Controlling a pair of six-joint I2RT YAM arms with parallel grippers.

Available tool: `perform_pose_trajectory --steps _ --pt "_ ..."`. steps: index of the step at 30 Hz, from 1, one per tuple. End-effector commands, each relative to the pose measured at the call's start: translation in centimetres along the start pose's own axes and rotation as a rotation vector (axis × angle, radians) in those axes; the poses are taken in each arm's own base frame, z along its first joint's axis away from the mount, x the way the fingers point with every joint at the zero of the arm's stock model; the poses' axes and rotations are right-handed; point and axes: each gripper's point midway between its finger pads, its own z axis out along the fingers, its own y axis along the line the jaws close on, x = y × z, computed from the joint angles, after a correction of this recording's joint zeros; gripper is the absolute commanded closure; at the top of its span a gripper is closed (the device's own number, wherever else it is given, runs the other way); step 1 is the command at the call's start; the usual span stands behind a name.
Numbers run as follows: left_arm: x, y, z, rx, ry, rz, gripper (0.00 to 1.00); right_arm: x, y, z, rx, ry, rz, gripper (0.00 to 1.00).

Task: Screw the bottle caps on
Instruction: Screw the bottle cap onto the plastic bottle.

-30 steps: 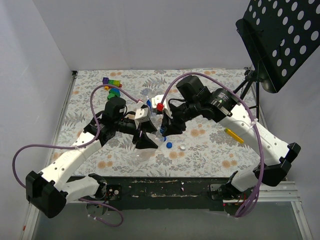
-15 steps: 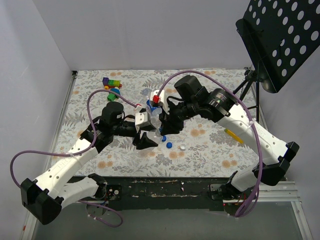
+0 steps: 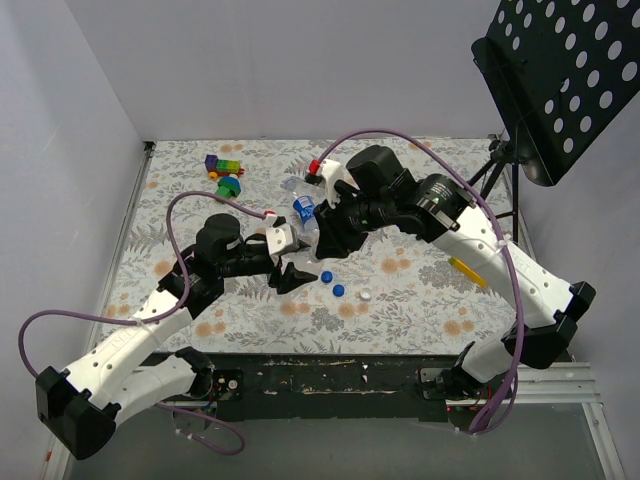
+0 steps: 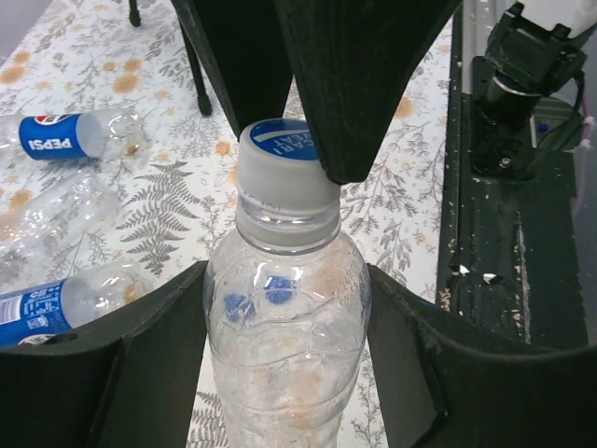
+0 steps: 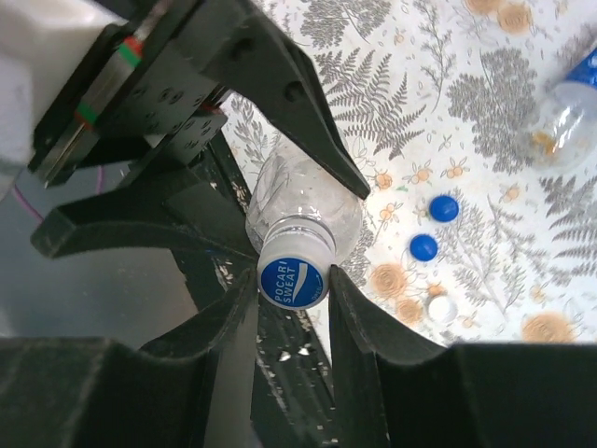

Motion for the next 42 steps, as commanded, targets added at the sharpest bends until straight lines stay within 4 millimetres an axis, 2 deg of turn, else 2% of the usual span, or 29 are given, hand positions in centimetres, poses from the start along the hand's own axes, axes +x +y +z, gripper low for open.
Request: perform_pose_trajectory --steps 1,8,10,12,14,17,19,22,25,30,37,42 --pt "-6.5 1.8 -0.6 -0.119 -0.202 0.212 1.00 0.8 0.2 1.1 0.059 0.056 0.244 0.99" --pt "-5.1 2.7 0.0 -0.197 -0.181 0.207 1.00 1.1 -1.0 1.5 0.143 0.053 0.343 0.99" --pt "-4.5 2.6 0.2 -0.194 -0.171 0.183 1.00 0.5 -1.2 1.2 0.152 0.028 0.336 0.98" --pt "-3.6 2.4 0.4 -0.187 -0.159 0.144 1.00 -0.7 -1.1 0.4 0.155 -0.027 0.306 0.87" --pt "-2.5 2.6 0.7 -0.201 -0.140 0.078 1.00 -2.1 -0.9 -0.7 0.152 -0.081 0.249 0.69" --pt "-0.9 2.4 1.0 -0.200 -0.096 -0.016 1.00 -3.8 -0.3 -2.6 0.136 -0.145 0.152 0.48" --pt "0.3 2.1 1.3 -0.183 -0.062 -0.070 1.00 -4.3 0.0 -3.4 0.119 -0.170 0.101 0.39" --pt "1.0 1.8 1.4 -0.172 -0.057 -0.143 1.00 -4.7 0.0 -4.5 0.104 -0.196 0.051 0.32" --pt "1.3 1.2 1.2 -0.141 -0.077 -0.212 1.00 -4.5 -0.6 -5.4 0.087 -0.210 0.002 0.29" --pt "0.4 0.5 0.3 -0.061 -0.149 -0.321 1.00 -3.8 -0.9 -6.3 0.014 -0.244 -0.151 0.29" --pt "-1.1 -1.2 -0.3 0.067 -0.203 -0.352 1.00 -2.1 0.8 -5.1 -0.153 -0.250 -0.367 0.32" --pt "-1.6 -1.7 -0.4 0.112 -0.194 -0.327 1.00 -2.0 1.1 -4.1 -0.207 -0.256 -0.413 0.34"
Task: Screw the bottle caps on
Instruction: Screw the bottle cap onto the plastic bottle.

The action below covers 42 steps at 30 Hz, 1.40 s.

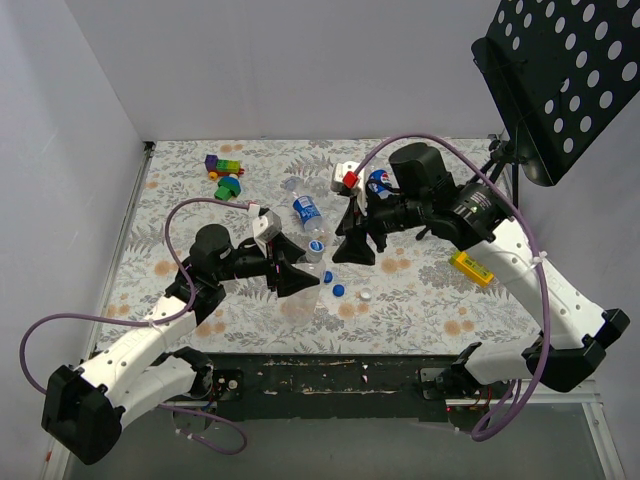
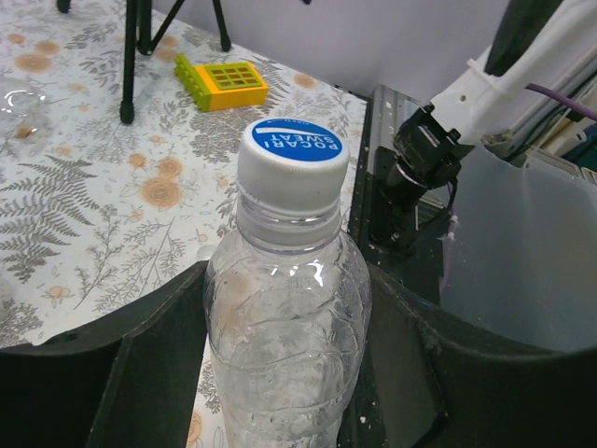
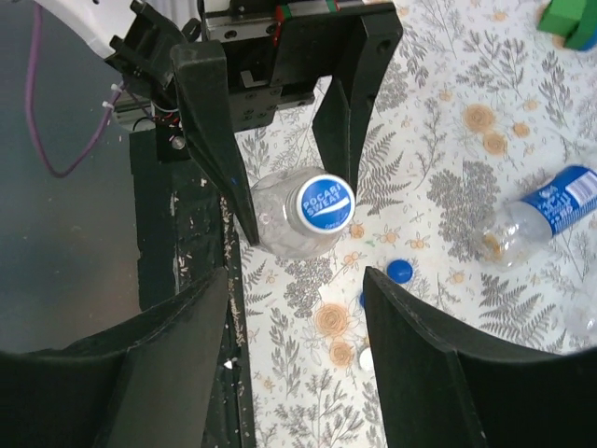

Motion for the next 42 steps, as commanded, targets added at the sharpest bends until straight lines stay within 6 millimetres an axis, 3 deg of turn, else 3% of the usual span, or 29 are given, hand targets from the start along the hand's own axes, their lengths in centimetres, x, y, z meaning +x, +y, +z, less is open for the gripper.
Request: perform_pose_trajectory --steps 1,15,25,29,36,42 --pt "-1.8 -1.9 -0.2 0.094 -0.014 0.046 1.00 -1.9 0.6 0.6 -0.077 -0.088 -0.134 0.34" --pt "-2.5 -1.9 -0.1 0.089 -0.010 0.067 1.00 -1.8 -0.5 3.1 -0.054 -0.077 -0.101 0.34" --pt "-2.9 -1.7 0.0 0.082 -0.013 0.088 1.00 -1.1 -0.6 4.3 -0.064 -0.030 -0.048 0.43" --pt "-3.0 -1.7 -0.1 0.082 -0.012 0.096 1.00 -0.9 -0.6 4.4 -0.068 -0.016 -0.037 0.55" --pt "-2.4 -2.4 -0.4 0.122 0.037 0.143 1.00 -0.8 0.3 3.7 -0.112 0.004 -0.075 0.99" --pt "-0.6 -4.7 -1.3 0.342 0.172 0.151 1.00 -0.7 1.9 2.4 -0.188 0.007 -0.168 0.99"
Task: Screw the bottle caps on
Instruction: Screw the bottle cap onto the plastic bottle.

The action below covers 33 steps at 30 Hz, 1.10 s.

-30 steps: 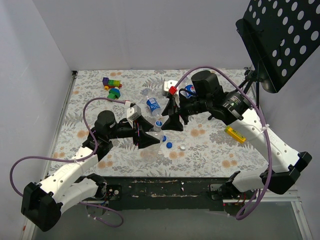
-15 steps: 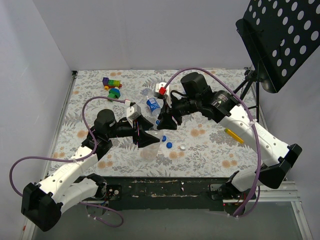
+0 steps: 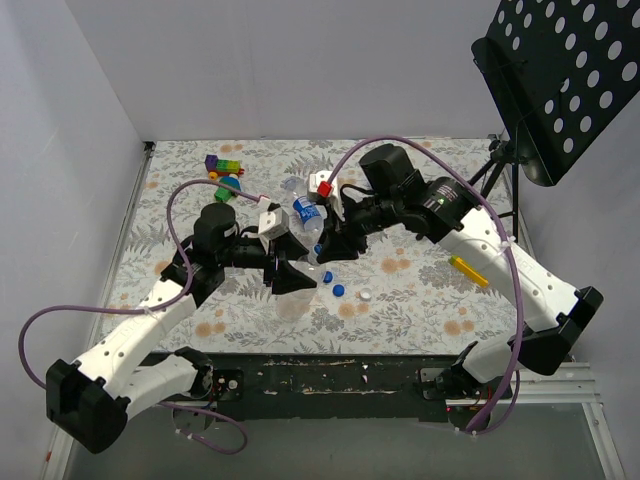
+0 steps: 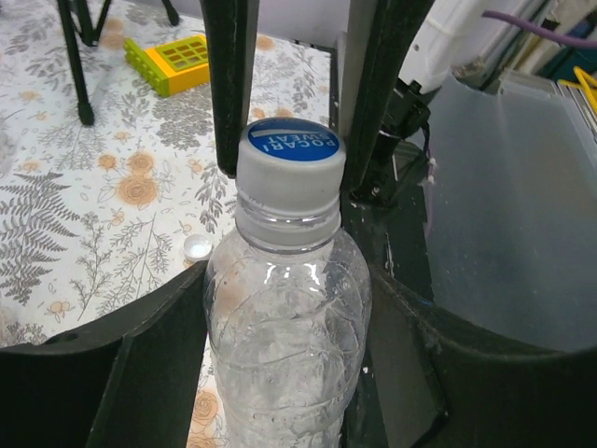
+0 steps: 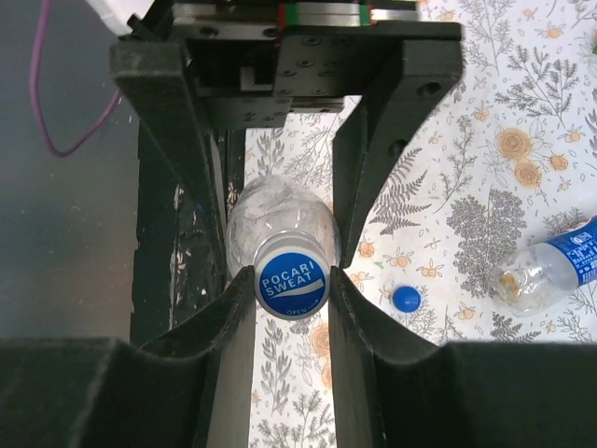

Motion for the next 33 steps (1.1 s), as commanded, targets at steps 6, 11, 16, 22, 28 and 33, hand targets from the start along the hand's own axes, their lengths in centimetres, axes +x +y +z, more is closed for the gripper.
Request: perform_pose_trajectory --steps 6,11,16,22,28,33 --pt "-0.3 -3.7 -1.0 0.306 0.085 0.139 1.00 -1.5 3.0 -2.8 -0.085 -0.048 -0.214 0.99" --pt "-0.8 -3.2 -1.2 0.238 0.078 0.210 1.00 -2.5 3.2 -3.5 -0.060 -0.085 -0.256 0.99" --pt "-0.7 -4.1 -1.5 0.292 0.078 0.231 1.00 -3.8 3.8 -4.0 -0.077 -0.136 -0.345 0.99" --pt "-1.3 -0.7 -1.4 0.064 0.092 0.246 1.00 -5.6 1.9 -3.8 0.013 -0.155 -0.194 0.99" --pt "-3.4 2.8 -1.7 -0.204 -0.005 0.223 1.00 -3.9 -1.9 -2.3 0.203 -0.118 0.025 0.99" --pt "-4.4 5.4 -2.1 -0.399 -0.047 0.264 1.00 -2.9 -4.8 -1.5 0.362 -0.126 0.303 0.99"
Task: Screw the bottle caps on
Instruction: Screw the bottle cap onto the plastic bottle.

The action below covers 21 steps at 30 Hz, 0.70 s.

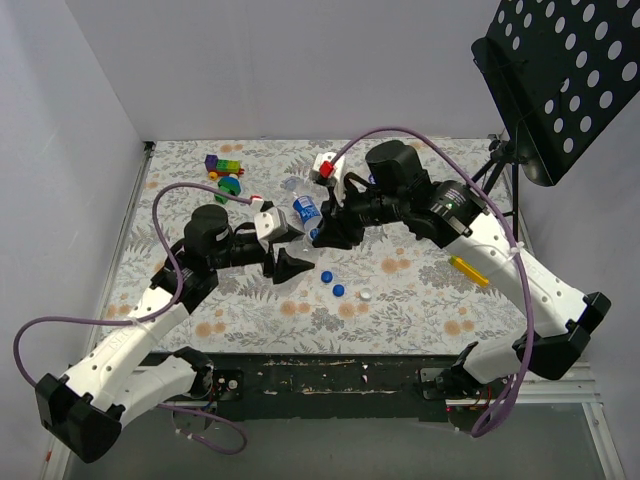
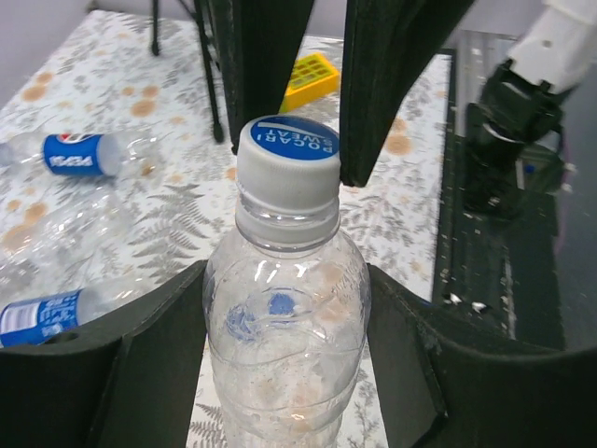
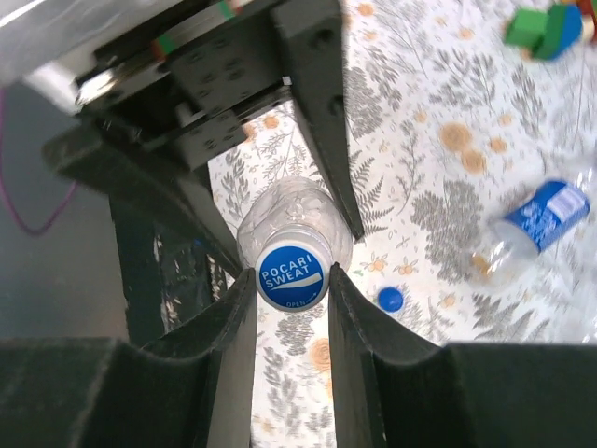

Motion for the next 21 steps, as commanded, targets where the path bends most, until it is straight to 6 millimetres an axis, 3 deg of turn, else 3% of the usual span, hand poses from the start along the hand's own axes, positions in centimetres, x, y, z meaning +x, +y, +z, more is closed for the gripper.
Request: perform_pose_trajectory --steps 1,4,8,12,17,21 --pt "-0.9 3.7 -0.2 -0.268 -0.038 0.045 1.00 -0.5 -4.0 0.5 0.252 -0.041 0.310 0.99" --pt "-0.4 5.0 -0.3 -0.376 -0.024 0.075 1.00 -0.3 -4.2 1.0 0.274 -0.054 0.405 0.99" --pt "1.8 6.5 -1.0 -0.488 0.004 0.067 1.00 -1.1 -4.2 0.8 0.292 -0.127 0.471 0.99" --pt "2.6 5.6 -0.6 -0.443 -0.004 0.076 1.00 -1.4 -4.5 0.4 0.306 -0.125 0.439 0.99" --pt "3.0 5.1 -0.7 -0.420 -0.001 0.088 1.00 -3.4 -4.0 -0.6 0.285 -0.142 0.388 0.99" --pt "2.8 4.3 -0.7 -0.384 -0.025 0.112 1.00 -2.8 -3.6 -0.3 0.238 -0.075 0.373 0.99"
